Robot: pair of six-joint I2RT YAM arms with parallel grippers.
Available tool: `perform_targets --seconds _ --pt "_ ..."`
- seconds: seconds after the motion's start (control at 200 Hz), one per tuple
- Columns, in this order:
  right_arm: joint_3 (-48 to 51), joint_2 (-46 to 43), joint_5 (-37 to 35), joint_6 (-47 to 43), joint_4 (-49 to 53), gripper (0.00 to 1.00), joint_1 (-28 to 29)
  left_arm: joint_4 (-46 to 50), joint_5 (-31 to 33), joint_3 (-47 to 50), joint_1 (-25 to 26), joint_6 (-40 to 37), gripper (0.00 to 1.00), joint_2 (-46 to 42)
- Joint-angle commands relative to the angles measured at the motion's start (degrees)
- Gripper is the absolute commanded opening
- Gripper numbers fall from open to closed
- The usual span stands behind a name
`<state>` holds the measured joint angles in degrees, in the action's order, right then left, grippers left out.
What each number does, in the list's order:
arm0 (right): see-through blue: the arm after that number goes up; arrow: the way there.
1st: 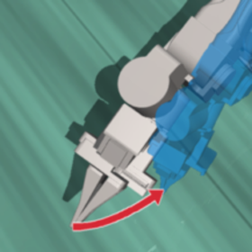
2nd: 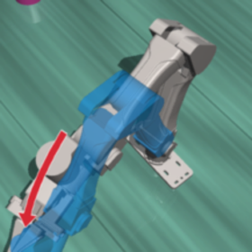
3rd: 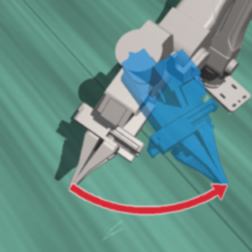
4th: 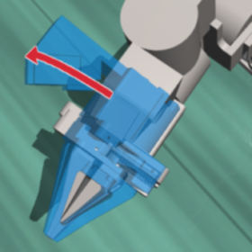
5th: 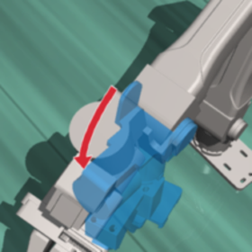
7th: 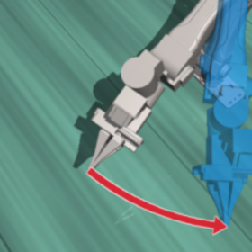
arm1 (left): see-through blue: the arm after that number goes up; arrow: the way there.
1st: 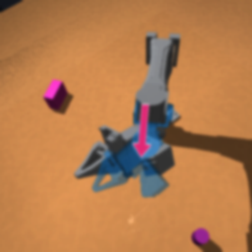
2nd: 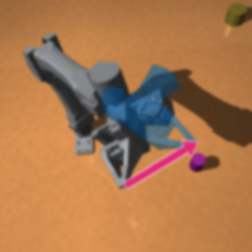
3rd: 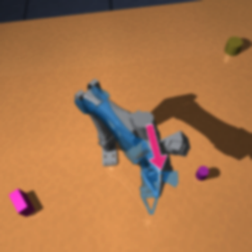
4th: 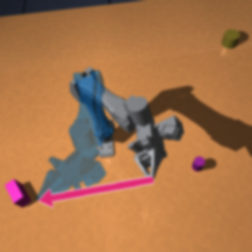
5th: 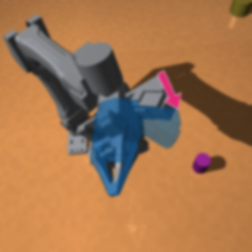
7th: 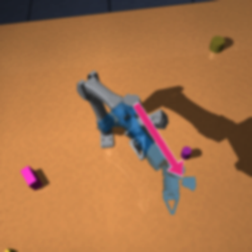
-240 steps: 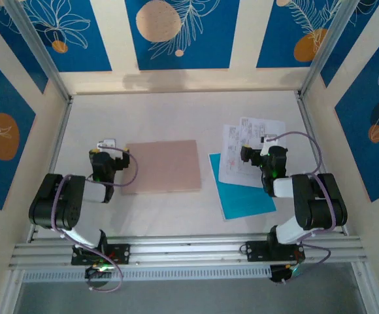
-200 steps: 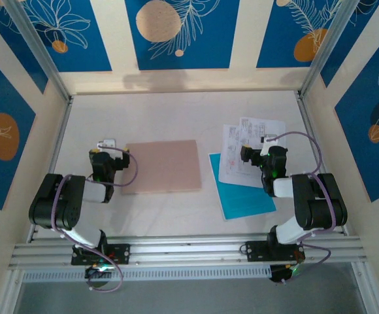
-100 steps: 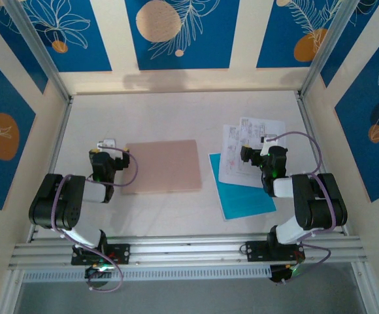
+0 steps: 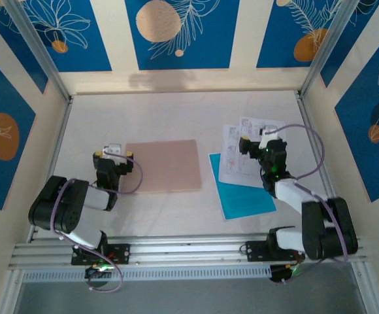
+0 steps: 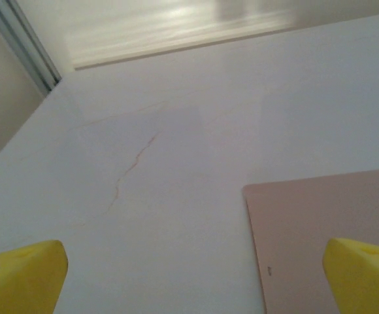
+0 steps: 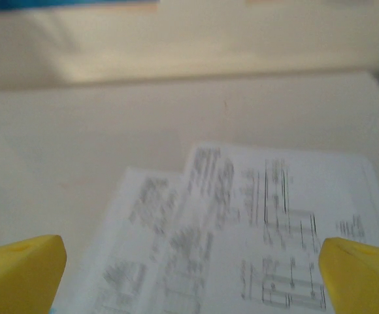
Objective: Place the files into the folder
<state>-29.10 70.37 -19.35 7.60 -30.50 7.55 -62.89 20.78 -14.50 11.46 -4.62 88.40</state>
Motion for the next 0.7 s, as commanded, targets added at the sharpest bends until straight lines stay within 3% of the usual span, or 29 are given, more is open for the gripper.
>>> perform_targets --seconds 0.0,0.05,0.11,0.145,0.19,0.215,0.25,0.275,0.29,0.315,0.375,0.43,0.47,0.53,0.565,0.605,0.695 --pt "-14.31 -3.6 -6.49 9.14 20.43 0.99 0.69 -0.14 13.66 -0.76 2.77 -1.39 1.0 -5.19" --pt "-23.7 -0.45 -5.98 23.49 39.59 0.99 -1.71 7.22 13.93 -3.18 2.82 -1.74 1.0 -8.5" --pt "-35.01 5.1 1.76 35.78 59.72 0.99 -6.02 13.97 12.57 -6.73 2.95 -1.97 1.0 -12.23" --pt "-38.07 7.71 11.4 36.12 61.86 1.0 -8.65 9.81 12.07 -6.66 3.14 -3.06 1.0 -13.85" --pt "-38.72 9.03 24.2 34.26 59.42 0.82 -11.33 3.32 14.2 -6.74 3.84 -3.71 1.0 -15.0" --pt "-38.18 8.32 26.53 34.17 57.68 0.79 -11.63 1.12 17.12 -7.64 4.27 -2.66 1.0 -15.34" --pt "-37.47 6.22 25.36 34.24 55.59 0.81 -10.75 2.59 23.45 -10.16 4.94 1.69 1.0 -16.23" --pt "-37.52 4.41 23.17 33.03 54.34 0.91 -9.17 7.25 26.71 -12.48 5.59 5.46 1.0 -17.87" --pt "-37.87 3.48 21.34 31.73 53.94 0.99 -7.94 12.38 27.7 -14.12 5.9 9.43 1.0 -19.28" --pt "-38.92 2.25 17.4 29.17 54.26 0.99 -5.41 23.52 27.7 -16.65 6.29 15.91 1.0 -21.93" --pt "-42.56 1.74 10.28 25.85 55.44 0.99 -0.63 48.53 21.71 -21.71 4.69 39.99 1.0 -29.97" --pt "-43.49 2.46 6.81 32.58 57.18 0.99 -0.52 58.36 10.56 -24.21 0.25 53.41 1.0 -31.16" --pt "-43.34 3.0 5.61 43.05 61.31 0.99 -2.19 68.04 6.29 -27.77 -0.69 59.15 1.0 -29.99" --pt "-38.16 3.01 20.21 45.72 54.11 0.99 -7.62 85.78 0.84 -34.31 -0.12 66.81 1.0 -26.89" --pt "-36.15 3.16 24.12 45.0 51.75 0.99 -8.22 90.51 -3.14 -36.48 0.77 68.79 1.0 -25.05" --pt "-37.54 4.08 21.85 41.62 54.96 0.98 -6.07 95.22 -5.53 -37.78 3.41 70.14 1.0 -23.88" --pt "-45.8 9.26 13.57 30.34 65.14 0.93 3.17 101.81 -4.14 -36.53 12.08 75.84 1.0 -24.93"
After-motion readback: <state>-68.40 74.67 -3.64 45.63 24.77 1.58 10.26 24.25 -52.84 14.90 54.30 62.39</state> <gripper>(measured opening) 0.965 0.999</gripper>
